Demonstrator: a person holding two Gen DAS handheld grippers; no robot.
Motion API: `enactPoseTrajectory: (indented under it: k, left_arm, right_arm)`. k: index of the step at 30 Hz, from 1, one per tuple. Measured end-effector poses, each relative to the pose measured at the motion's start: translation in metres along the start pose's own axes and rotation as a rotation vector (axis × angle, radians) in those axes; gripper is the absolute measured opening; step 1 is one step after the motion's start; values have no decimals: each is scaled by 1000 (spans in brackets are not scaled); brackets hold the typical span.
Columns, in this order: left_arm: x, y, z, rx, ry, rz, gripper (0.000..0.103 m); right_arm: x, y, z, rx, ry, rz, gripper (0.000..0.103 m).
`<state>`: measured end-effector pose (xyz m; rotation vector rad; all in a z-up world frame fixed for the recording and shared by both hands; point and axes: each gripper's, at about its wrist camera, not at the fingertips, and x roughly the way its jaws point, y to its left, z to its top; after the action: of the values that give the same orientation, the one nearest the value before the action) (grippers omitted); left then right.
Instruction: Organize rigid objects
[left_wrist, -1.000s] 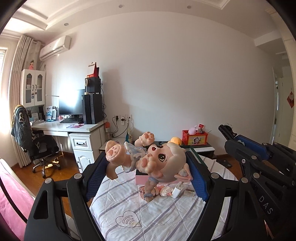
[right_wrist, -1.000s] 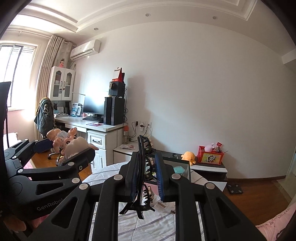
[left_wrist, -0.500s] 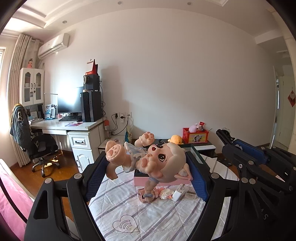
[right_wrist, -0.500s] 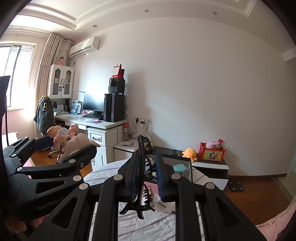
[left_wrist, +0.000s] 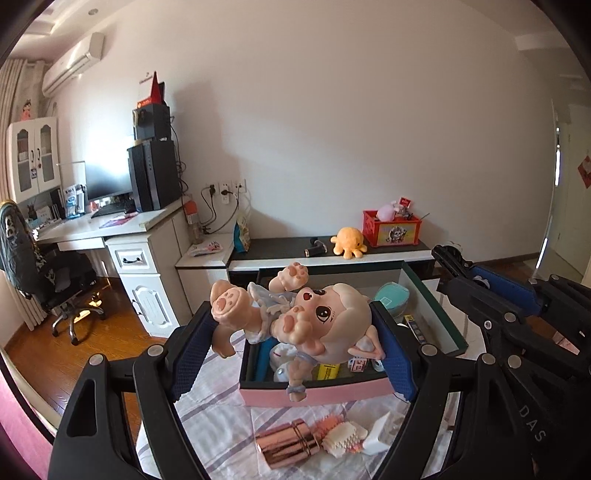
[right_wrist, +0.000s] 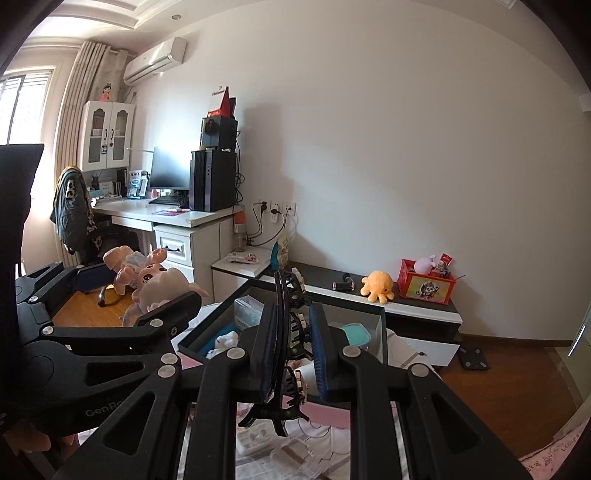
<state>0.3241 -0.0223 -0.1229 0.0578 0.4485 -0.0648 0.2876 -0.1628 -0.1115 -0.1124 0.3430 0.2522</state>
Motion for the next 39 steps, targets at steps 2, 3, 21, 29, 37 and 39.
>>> enactPoseTrajectory:
  k: [2, 3, 21, 29, 37, 39]
  left_arm:
    - [33, 1, 2, -2, 60, -4, 83]
    - [48, 2, 2, -5, 75, -7, 83]
    - [142, 4, -18, 14, 232, 68, 87]
    - [71, 27, -3, -63, 125, 68, 100]
    - [-53, 32, -4, -87, -52, 68, 103]
    - [-81, 31, -10, -75, -86, 84, 103]
  right_arm:
    - [29, -7, 0, 1, 28, 7, 18]
    - [47, -11, -1, 3, 52, 10, 18]
    - [166, -27, -48, 58, 289, 89, 19]
    - [124, -31, -31, 99, 221, 30, 59]
    - [14, -15, -13, 125, 57, 19, 85]
    - [-15, -8, -10, 124, 17, 19, 87]
